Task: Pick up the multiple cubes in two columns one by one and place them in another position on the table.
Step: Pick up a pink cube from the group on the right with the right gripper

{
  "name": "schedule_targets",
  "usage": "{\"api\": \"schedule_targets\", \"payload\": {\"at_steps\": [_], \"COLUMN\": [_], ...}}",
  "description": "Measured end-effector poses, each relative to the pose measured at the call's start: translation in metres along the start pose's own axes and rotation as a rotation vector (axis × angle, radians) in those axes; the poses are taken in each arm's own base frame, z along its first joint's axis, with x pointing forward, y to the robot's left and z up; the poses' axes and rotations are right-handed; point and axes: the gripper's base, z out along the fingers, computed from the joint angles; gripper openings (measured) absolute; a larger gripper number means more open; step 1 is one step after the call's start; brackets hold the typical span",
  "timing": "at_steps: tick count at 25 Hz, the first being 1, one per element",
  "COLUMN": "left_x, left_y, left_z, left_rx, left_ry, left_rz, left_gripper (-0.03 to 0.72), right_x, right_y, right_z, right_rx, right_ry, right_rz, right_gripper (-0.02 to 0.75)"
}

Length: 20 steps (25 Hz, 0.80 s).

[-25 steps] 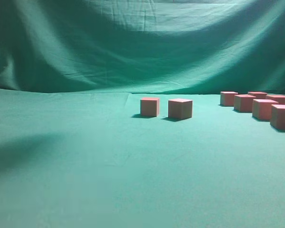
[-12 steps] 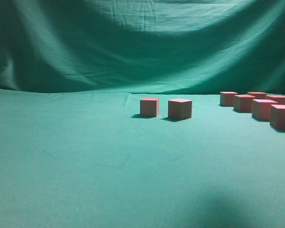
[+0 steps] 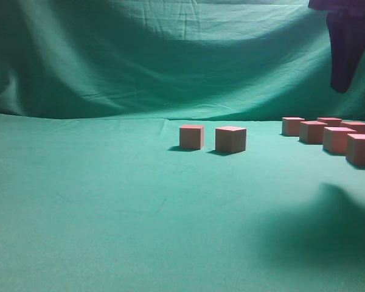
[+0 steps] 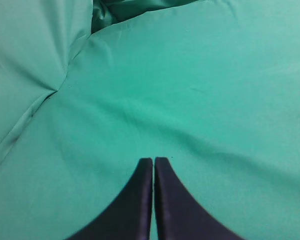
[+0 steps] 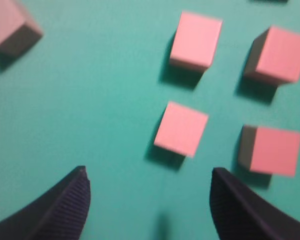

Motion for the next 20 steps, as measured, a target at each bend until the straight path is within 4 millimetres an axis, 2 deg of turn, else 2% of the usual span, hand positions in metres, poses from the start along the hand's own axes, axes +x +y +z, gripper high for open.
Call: {"api": "schedule_targets", "payload": {"at_steps": [5, 20], "left_x": [0.000, 0.000], "left_y": [0.000, 0.000], "left_z": [0.000, 0.000], "left_rx": [0.000, 0.000], "left_ry": [0.000, 0.000], "left_rz": [0.000, 0.000], "left_gripper": [0.000, 0.000], "right_x": [-0.007, -0.010], "right_y": [-0.008, -0.005], "right_z": [0.016, 0.067], "right_rx": [0.092, 0.078], "right_ry": [-0.042, -0.017], "right_rz": [0.067, 0.101], "right_gripper": [0.499, 0.499]}}
